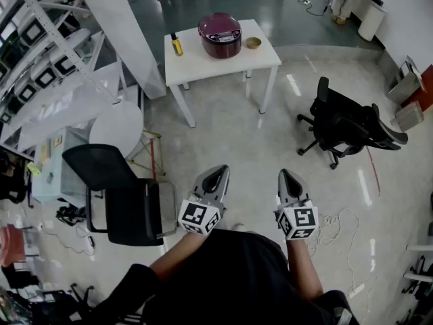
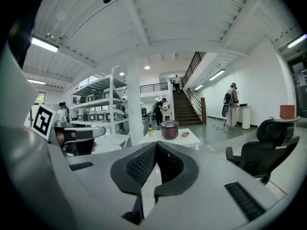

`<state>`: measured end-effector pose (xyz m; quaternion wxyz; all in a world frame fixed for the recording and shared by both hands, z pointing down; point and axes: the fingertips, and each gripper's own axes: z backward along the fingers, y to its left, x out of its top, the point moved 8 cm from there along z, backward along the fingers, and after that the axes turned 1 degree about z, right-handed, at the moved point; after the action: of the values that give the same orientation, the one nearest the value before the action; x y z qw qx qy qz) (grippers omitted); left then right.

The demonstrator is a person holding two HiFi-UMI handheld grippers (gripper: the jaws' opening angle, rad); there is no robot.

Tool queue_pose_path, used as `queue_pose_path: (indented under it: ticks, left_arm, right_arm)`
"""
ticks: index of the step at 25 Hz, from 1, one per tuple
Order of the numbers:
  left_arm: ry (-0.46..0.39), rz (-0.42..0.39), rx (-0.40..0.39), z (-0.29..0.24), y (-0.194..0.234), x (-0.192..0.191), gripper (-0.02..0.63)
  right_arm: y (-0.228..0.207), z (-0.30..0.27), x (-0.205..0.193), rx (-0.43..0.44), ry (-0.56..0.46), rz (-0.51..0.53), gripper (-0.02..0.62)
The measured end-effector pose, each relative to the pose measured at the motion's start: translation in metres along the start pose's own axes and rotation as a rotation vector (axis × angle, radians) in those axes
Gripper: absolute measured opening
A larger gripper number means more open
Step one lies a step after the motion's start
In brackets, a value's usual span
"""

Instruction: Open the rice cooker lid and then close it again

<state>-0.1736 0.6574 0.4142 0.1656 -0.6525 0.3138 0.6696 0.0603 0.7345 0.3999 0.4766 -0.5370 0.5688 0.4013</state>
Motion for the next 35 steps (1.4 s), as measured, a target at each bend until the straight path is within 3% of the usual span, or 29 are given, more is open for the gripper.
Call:
queue_pose_path:
  ticks: [14,21,35]
  left_arm:
    - [-0.025,0.007,0.031,0.001,-0.005,0.004,0.003]
    - [-0.03,-0.015,0.028,0.007,-0.013,0.002,0.004]
    - [-0.022,0.031,0.009,0.03,-0.011,-0.006,0.022]
  right_arm:
    - [-0.015,0.014,0.01,-0.046,-0.03,0.004,-0.002]
    - [-0.013,0.03,0.009,-0.034,-0.081,-0.018,-0.002]
    - [-0.018,0.053,-0.003,0.007,-0.049,0.016,0.017]
